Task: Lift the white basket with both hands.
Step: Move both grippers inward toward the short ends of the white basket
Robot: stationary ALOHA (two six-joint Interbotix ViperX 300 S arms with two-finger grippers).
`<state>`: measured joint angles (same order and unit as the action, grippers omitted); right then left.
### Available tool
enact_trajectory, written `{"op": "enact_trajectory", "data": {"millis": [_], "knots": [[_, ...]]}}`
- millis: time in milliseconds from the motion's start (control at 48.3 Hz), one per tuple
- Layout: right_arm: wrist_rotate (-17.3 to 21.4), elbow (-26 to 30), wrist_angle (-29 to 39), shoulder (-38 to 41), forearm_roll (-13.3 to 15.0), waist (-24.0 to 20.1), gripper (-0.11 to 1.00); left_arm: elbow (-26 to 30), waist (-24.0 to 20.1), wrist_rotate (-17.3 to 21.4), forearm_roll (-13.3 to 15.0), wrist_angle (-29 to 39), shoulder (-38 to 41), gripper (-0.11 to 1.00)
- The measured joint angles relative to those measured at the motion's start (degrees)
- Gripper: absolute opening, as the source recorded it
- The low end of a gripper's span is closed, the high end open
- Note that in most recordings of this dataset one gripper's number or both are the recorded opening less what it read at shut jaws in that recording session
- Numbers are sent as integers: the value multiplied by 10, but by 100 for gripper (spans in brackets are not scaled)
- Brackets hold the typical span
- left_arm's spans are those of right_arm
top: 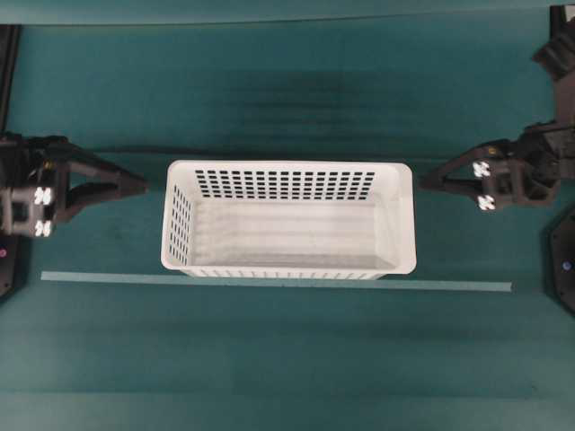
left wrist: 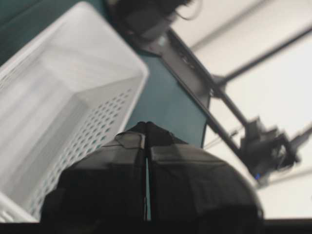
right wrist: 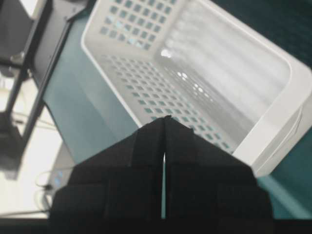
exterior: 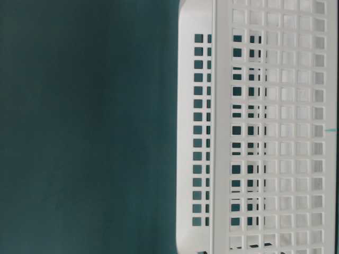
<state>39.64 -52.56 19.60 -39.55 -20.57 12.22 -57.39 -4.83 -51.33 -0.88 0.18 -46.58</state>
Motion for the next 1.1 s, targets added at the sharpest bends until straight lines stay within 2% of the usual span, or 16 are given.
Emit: {"op": "enact_trajectory", "data": {"millis": [104, 248, 393, 538, 663, 766, 870, 1098], "knots": [[61, 20, 40, 33, 0, 2, 2, 22, -4, -66, 1, 48, 11, -3], [138, 57, 102, 76, 16, 3, 2, 65, -4, -127, 1, 147, 43, -3], [186, 103, 207, 113, 72, 4, 2, 113, -4, -170, 0, 268, 94, -3], [258, 143, 334, 157, 142, -4, 2, 146, -4, -178, 0, 364, 155, -3], [331, 185, 419, 192, 179, -16, 2, 173, -4, -184, 0, 421, 191, -3], [352, 206, 450, 210, 185, -23, 2, 192, -3, -206, 0, 454, 208, -3], [352, 215, 451, 218, 186, -30, 2, 205, -3, -225, 0, 476, 219, -3], [341, 215, 433, 218, 186, -32, 2, 206, -3, -243, 0, 483, 220, -2]]}}
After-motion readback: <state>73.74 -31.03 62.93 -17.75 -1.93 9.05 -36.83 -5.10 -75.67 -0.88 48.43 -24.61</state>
